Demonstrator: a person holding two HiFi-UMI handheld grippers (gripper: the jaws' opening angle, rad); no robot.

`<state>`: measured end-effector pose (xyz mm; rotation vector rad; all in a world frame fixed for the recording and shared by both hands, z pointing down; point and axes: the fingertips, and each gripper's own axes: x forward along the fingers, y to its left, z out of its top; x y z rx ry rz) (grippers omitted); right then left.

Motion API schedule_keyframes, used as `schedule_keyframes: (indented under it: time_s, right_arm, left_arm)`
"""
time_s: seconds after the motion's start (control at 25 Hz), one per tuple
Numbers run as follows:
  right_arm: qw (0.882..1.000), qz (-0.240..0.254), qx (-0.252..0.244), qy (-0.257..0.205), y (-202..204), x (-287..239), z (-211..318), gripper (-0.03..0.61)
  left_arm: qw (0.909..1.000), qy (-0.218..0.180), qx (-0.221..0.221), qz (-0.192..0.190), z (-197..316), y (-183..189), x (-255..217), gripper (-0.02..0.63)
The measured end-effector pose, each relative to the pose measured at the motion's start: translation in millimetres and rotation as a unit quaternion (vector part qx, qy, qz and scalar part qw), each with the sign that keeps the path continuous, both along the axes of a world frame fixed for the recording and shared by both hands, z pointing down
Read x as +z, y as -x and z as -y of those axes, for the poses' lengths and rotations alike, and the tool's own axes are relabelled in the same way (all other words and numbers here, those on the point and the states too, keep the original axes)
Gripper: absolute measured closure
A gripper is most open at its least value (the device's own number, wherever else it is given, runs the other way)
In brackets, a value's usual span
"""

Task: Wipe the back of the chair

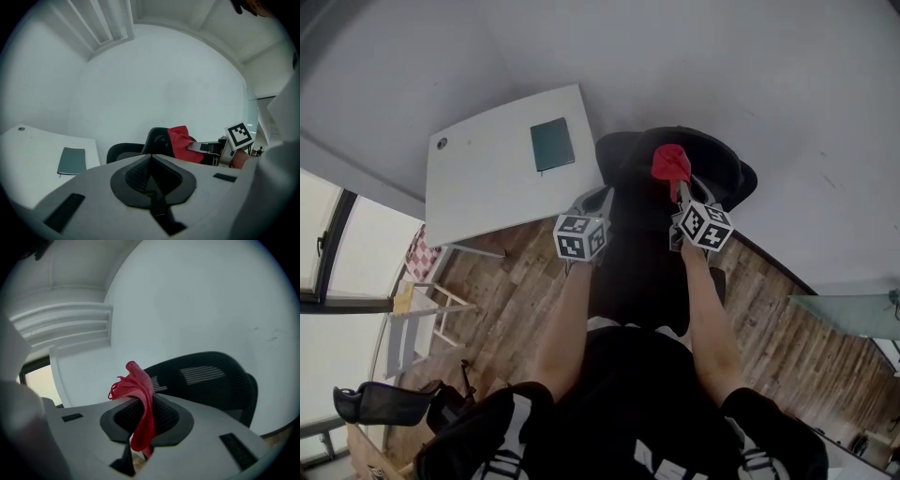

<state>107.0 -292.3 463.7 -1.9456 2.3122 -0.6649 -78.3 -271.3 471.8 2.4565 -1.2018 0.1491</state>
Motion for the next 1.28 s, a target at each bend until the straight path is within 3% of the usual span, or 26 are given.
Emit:
schedule_keyframes:
  time_s: [0.16,0.48,0.76,0.96,1.28]
  right_arm:
    - [0.999,0.000,-0.041,0.000,64,6,17,0.508]
    - [0.995,-0.014,-0.095,0.016,150,45,45,0.508]
    - [0.996,0.003,-0.080,0.042,164,106,70,0.508]
    - [0.996,0.017,-0.070,0.059,167,151,87,0.508]
    - [0.996,-0.017,-0.032,0.083,153,193,113,0.509]
  left_arm:
    - [0.9996,-0.018,-0.020,0.009,5,40,5,0.588]
    - [0.9984,-0.041,0.009,0.038,18,75,26,0.589]
    - [0.9966,-0.047,0.022,0.065,42,82,67,0.588]
    - [0.9968,-0.048,0.016,0.063,60,89,90,0.588]
    - [0.9977,-0.025,-0.004,0.062,55,87,120,0.589]
